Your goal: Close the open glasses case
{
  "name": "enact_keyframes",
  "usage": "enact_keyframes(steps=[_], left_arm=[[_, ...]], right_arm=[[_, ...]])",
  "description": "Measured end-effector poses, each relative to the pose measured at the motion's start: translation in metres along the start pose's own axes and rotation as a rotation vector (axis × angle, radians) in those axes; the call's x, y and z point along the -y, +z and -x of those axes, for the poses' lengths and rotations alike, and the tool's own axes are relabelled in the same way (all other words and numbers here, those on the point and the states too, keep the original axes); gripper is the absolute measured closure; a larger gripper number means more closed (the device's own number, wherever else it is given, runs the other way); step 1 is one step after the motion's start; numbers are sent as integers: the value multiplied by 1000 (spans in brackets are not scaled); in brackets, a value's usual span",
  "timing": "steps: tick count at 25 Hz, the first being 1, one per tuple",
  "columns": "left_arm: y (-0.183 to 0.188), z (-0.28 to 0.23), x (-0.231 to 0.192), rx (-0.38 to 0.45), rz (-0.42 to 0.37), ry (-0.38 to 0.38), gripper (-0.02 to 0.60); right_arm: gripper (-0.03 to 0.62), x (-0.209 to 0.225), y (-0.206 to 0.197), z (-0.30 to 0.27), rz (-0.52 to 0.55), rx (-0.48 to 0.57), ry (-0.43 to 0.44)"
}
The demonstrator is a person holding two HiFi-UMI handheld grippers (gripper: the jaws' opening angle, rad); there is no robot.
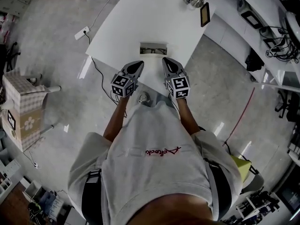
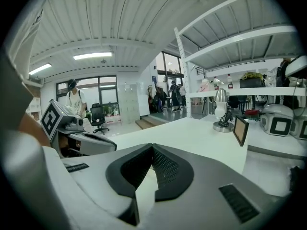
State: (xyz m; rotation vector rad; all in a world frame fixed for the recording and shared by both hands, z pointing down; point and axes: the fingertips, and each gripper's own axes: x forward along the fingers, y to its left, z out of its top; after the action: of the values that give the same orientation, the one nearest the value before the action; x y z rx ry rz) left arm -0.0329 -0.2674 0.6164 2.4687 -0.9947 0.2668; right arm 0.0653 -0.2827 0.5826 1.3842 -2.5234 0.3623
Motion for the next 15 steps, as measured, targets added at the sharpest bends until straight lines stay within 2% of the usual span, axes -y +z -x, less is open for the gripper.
enact_keyframes(steps=[15], left_arm=[[-31, -19, -11, -72, 62, 2, 554]], right_arm=[[586, 4, -53, -8, -93, -114, 28]])
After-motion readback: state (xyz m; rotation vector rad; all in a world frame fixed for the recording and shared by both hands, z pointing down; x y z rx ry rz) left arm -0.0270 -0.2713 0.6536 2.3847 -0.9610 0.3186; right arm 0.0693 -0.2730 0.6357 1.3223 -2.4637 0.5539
